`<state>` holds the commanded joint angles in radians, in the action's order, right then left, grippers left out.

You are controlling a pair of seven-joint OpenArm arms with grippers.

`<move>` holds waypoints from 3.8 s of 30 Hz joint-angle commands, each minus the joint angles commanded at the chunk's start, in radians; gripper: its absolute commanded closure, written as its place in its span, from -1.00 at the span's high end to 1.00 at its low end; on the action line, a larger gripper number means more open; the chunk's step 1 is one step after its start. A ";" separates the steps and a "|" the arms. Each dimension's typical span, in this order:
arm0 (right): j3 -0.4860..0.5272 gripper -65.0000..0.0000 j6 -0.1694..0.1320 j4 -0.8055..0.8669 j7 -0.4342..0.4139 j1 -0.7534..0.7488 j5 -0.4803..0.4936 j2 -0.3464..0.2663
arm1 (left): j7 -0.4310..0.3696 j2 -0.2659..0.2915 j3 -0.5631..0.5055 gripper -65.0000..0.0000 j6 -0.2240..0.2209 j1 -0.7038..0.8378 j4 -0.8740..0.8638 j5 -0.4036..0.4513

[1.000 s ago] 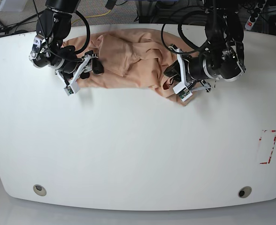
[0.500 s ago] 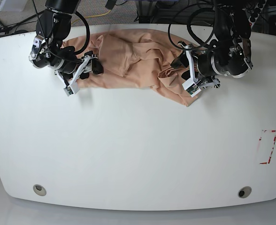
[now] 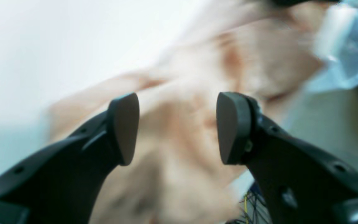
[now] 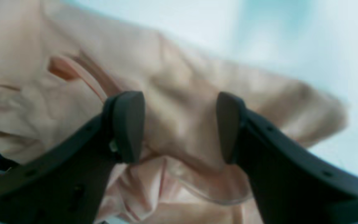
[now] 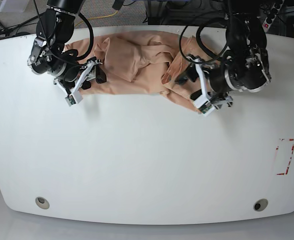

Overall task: Fold the T-shirt properly
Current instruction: 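Grasp the strip end with the left gripper and fold it toward the right gripper, then grasp the other strip end with the right gripper and fold it toward the left gripper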

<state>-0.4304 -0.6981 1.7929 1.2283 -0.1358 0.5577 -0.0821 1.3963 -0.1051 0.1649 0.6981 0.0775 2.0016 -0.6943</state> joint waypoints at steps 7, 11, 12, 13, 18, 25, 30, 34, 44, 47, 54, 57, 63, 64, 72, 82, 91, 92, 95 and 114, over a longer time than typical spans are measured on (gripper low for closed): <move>0.000 0.05 0.000 0.028 0.002 -0.002 0.008 -0.003 | -0.045 -0.077 0.060 0.13 0.000 0.006 -0.021 0.157; 0.000 0.05 0.000 0.114 0.017 -0.029 0.009 0.000 | -0.102 -0.072 0.040 0.12 0.000 0.006 -0.029 0.282; 0.000 0.05 0.000 0.138 0.025 -0.035 0.009 0.003 | -0.124 -0.071 0.029 0.12 0.000 0.006 -0.031 0.313; 0.000 0.05 0.000 0.157 0.037 -0.038 0.009 0.005 | -0.148 -0.055 0.015 0.12 0.000 0.006 -0.031 0.345; -0.002 0.05 0.000 0.166 0.057 -0.091 0.000 0.005 | -0.236 0.011 -0.037 0.12 0.000 0.002 -0.035 0.505; -0.025 0.05 0.000 0.026 0.003 -0.112 -0.002 0.018 | -0.331 0.044 -0.169 0.12 0.000 0.008 -0.091 0.684; -0.025 0.05 0.000 -0.103 -0.080 -0.100 -0.002 0.008 | -0.332 0.044 -0.149 0.12 0.000 0.005 -0.210 0.755; -0.023 0.05 0.000 -0.138 -0.127 -0.083 -0.002 -0.015 | -0.346 0.038 -0.058 -0.14 0.000 0.005 -0.295 0.758; -0.020 0.05 0.000 -0.189 -0.143 0.002 0.006 -0.026 | -0.377 0.006 0.166 -0.20 0.000 0.000 -0.384 0.761; -0.018 0.05 0.000 -0.167 -0.137 0.021 0.009 -0.017 | -0.375 0.011 0.173 -0.20 0.000 0.000 -0.379 0.761; -0.025 0.06 0.000 -0.038 -0.074 0.031 0.011 0.015 | -0.334 0.012 0.180 -0.20 0.000 -0.054 -0.374 0.755; -0.025 0.06 0.000 0.028 -0.031 0.031 0.049 0.014 | -0.275 0.012 0.183 -0.20 0.000 -0.086 -0.290 0.753; -0.121 0.21 0.000 -0.025 0.074 0.028 0.290 0.011 | -0.217 0.009 0.189 -0.20 0.000 -0.086 -0.132 0.629; -0.141 0.36 0.000 -0.049 0.084 0.028 0.325 0.011 | -0.202 0.009 0.206 -0.20 0.000 -0.084 -0.109 0.600; -0.201 0.79 0.000 -0.192 0.086 0.037 0.405 -0.060 | -0.102 -0.038 0.457 0.09 0.000 -0.018 -0.078 0.334; -0.196 0.77 0.000 -0.365 0.049 0.104 0.396 -0.071 | -0.186 -0.123 0.477 0.12 0.000 0.107 -0.215 0.196; -0.046 0.77 0.000 -0.453 -0.029 0.118 0.402 -0.066 | -0.239 -0.118 0.468 0.12 0.000 0.124 -0.290 0.201; -0.034 0.77 0.000 -0.451 -0.029 0.117 0.404 -0.063 | -0.239 -0.118 0.468 0.12 0.000 0.124 -0.296 0.203; -0.023 0.77 0.000 -0.450 -0.029 0.117 0.402 -0.031 | -0.239 -0.123 0.454 0.11 0.000 0.124 -0.331 0.203; -0.018 -0.88 0.084 -0.367 -0.034 0.133 0.396 0.009 | -0.240 -0.147 0.443 0.11 0.000 0.121 -0.402 0.203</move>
<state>-0.4488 -0.6145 1.4262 1.1945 -0.0023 0.9536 -0.0729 1.1561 -0.2524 0.6084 0.6981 0.1987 1.5996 -0.4918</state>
